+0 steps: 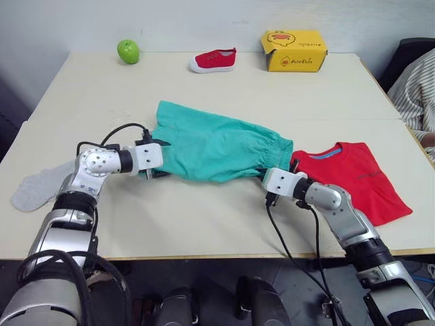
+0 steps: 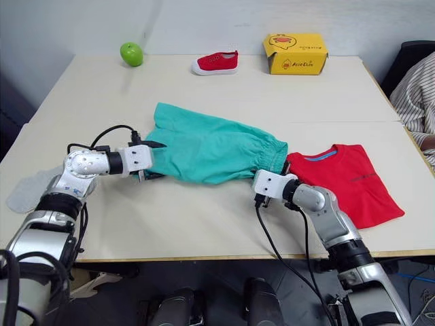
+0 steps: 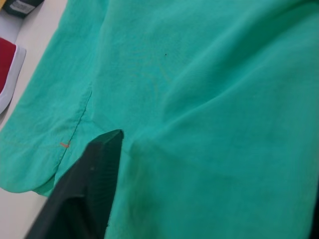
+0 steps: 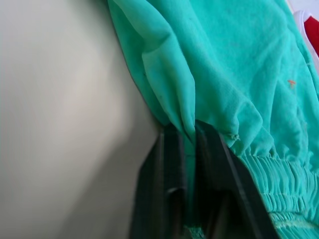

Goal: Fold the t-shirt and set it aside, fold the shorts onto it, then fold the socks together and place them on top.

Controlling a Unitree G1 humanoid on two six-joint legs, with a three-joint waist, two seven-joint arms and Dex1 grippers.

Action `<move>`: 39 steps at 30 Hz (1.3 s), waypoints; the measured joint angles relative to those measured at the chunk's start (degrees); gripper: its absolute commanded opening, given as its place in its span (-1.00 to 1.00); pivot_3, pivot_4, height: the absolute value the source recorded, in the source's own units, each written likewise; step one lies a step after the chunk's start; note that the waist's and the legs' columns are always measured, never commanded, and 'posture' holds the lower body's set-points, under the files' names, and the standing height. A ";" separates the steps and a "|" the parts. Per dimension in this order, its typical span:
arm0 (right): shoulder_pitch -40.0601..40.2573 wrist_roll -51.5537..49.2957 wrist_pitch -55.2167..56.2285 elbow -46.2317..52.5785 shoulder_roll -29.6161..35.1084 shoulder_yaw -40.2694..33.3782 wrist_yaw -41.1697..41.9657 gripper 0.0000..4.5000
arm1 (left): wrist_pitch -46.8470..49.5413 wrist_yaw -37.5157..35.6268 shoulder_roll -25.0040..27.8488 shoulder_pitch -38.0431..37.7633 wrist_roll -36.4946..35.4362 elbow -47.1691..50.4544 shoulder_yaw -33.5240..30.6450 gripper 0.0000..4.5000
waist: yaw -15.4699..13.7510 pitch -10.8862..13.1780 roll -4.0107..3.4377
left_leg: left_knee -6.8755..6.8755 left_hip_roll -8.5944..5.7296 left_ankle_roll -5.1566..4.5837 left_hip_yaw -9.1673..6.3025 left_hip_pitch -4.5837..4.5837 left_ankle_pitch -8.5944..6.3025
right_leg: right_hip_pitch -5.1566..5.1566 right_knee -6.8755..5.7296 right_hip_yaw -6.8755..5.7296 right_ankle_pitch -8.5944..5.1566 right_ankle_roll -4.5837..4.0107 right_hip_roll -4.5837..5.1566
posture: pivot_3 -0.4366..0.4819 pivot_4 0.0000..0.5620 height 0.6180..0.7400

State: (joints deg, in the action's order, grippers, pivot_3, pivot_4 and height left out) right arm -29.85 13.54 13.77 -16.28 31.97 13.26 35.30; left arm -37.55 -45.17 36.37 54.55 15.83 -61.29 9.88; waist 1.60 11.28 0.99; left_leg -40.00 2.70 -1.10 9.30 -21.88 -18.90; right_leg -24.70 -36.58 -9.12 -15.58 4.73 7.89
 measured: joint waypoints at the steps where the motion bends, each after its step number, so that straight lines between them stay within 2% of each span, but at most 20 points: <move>1: -0.71 0.01 0.72 -0.89 0.00 0.00 0.03 -1.00 | -0.03 0.89 -0.09 0.66 0.45 -1.21 0.59 0.13 | 0.06 0.00 0.00 | 0.04 0.01 0.00 -0.01 0.08 0.00 | 0.05 0.02 0.01 0.00 0.00 -0.01 | -0.05 -0.47 1.00; 4: -2.38 0.00 3.75 -3.90 0.11 0.08 0.80 -1.00 | -0.05 1.09 -0.21 1.27 0.60 -3.75 1.14 -0.31 | 0.17 0.00 0.00 | 0.17 0.02 0.00 -0.01 0.32 0.00 | 0.17 0.02 0.11 -0.01 -0.01 -0.01 | -0.05 -0.47 1.00; 6: -3.57 -0.01 5.76 -6.09 0.55 0.18 1.63 -1.00 | 1.25 -2.13 -0.22 0.90 -1.09 -3.49 0.54 -0.60 | 0.22 0.00 0.00 | 0.21 0.03 0.01 0.01 0.37 0.00 | 0.17 0.02 0.15 -0.01 -0.01 -0.02 | -0.05 -0.47 1.00; 8: -4.78 -0.21 8.14 -8.28 1.41 0.19 2.81 -1.00 | 4.20 -7.47 0.32 -1.97 -5.03 0.38 -1.14 -0.92 | 0.45 0.00 0.00 | 0.28 0.06 0.01 0.02 0.39 0.00 | 0.13 0.03 0.21 -0.02 -0.03 -0.03 | -0.05 -0.47 1.00; 9: -5.33 -0.82 10.10 -9.58 1.90 0.15 4.04 -1.00 | 5.75 -11.15 1.38 -5.45 -7.84 5.70 -2.06 -0.97 | 0.73 0.00 0.00 | 0.36 0.08 0.02 -0.03 0.41 -0.01 | 0.11 0.07 0.21 -0.03 -0.05 -0.03 | -0.05 -0.47 1.00; 13: -5.61 -3.85 15.68 -11.95 3.23 0.05 8.34 -1.00 | 12.50 -17.35 5.16 -16.39 -14.28 23.13 -4.08 -0.97 | 1.44 0.01 -0.02 | 0.58 0.12 0.04 -0.17 0.44 -0.02 | 0.10 0.18 0.19 -0.05 -0.06 -0.01 | -0.05 -0.47 1.00; 16: -2.96 -9.69 20.19 -11.43 4.92 -0.23 14.13 -1.00 | 17.92 -18.91 9.44 -28.94 -18.80 39.45 -6.67 -0.97 | 1.64 0.01 -0.02 | 0.77 0.24 0.04 -0.18 0.55 -0.02 | 0.16 0.30 0.22 -0.04 -0.06 0.04 | -0.05 -0.47 1.00; 19: 1.85 -14.62 22.65 -8.34 6.33 -0.20 19.36 -1.00 | 23.47 -17.73 11.84 -39.76 -21.67 52.63 -10.00 -0.97 | 1.39 0.02 -0.03 | 0.77 0.23 0.03 -0.20 0.54 -0.01 | 0.20 0.40 0.21 -0.04 -0.06 0.11 | -0.05 -0.47 1.00; 22: 6.69 -16.99 23.54 -4.52 8.25 -0.43 21.44 -1.00 | 27.75 -14.33 12.01 -49.50 -22.98 63.49 -13.85 -0.97 | 0.72 0.02 -0.03 | 0.76 0.15 -0.03 -0.22 0.60 -0.01 | 0.27 0.39 0.21 -0.03 -0.04 0.26 | -0.05 -0.47 1.00; 27: 12.07 -19.34 22.01 0.01 9.39 -0.85 21.59 -1.00 | 34.27 -9.29 10.73 -59.57 -24.40 73.12 -17.03 -0.97 | -0.08 0.02 -0.03 | 0.76 0.13 -0.06 -0.24 0.65 -0.01 | 0.28 0.58 0.20 -0.04 -0.05 0.33 | -0.05 -0.47 1.00; 28: 13.01 -20.42 21.12 0.87 9.39 -1.28 21.85 -1.00 | 35.63 -8.49 9.87 -60.73 -25.20 74.41 -17.99 -0.88 | -0.09 0.02 -0.03 | 0.76 0.13 -0.06 -0.25 0.65 -0.01 | 0.28 0.58 0.19 -0.04 -0.05 0.34 | -0.05 -0.47 1.00; 31: 15.39 -24.25 17.67 3.01 9.76 -2.81 23.04 -0.65 | 40.02 -6.81 8.85 -62.82 -27.92 77.26 -20.21 -0.59 | -0.13 0.02 -0.03 | 0.76 0.12 -0.06 -0.28 0.64 -0.01 | 0.29 0.59 0.19 -0.04 -0.05 0.39 | -0.05 -0.47 1.00; 34: 18.36 -27.78 14.35 6.47 10.80 -4.74 24.86 -0.20 | 42.77 -8.36 9.95 -65.36 -31.86 79.02 -24.11 -0.15 | -0.12 0.02 -0.03 | 0.77 0.14 -0.05 -0.29 0.63 -0.02 | 0.29 0.61 0.13 -0.05 -0.08 0.44 | -0.05 -0.47 1.00; 35: 19.72 -30.42 11.82 8.98 11.12 -5.57 25.43 -0.05 | 45.31 -10.65 11.04 -66.94 -35.80 80.22 -26.15 -0.01 | -0.10 0.02 -0.03 | 0.78 0.15 -0.05 -0.30 0.60 -0.02 | 0.27 0.62 0.14 -0.06 -0.10 0.46 | -0.05 -0.47 1.00; 38: 24.82 -40.71 -0.10 18.94 14.43 -9.42 26.30 -0.05 | 54.23 -17.90 15.14 -71.00 -48.43 83.06 -33.47 -0.01 | -0.11 0.03 -0.06 | 0.78 0.19 -0.04 -0.36 0.59 -0.05 | 0.27 0.64 0.19 -0.09 -0.15 0.55 | -0.05 -0.47 1.00; 39: 26.89 -45.94 -6.54 23.85 16.34 -11.28 26.09 -0.12 | 59.85 -20.48 17.34 -71.89 -54.85 83.15 -37.32 0.00 | -0.15 0.03 -0.06 | 0.78 0.21 -0.04 -0.43 0.60 -0.05 | 0.31 0.62 0.21 -0.11 -0.17 0.56 | -0.05 -0.47 1.00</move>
State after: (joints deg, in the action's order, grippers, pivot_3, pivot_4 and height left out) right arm -2.97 -32.40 7.23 7.57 48.32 1.99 61.39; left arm 22.30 -65.65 53.71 -17.35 -39.03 21.86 -27.44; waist 1.44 11.31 0.93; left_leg -39.22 2.91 -1.14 8.87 -21.29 -18.95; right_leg -24.40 -35.97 -8.91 -15.69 4.56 8.45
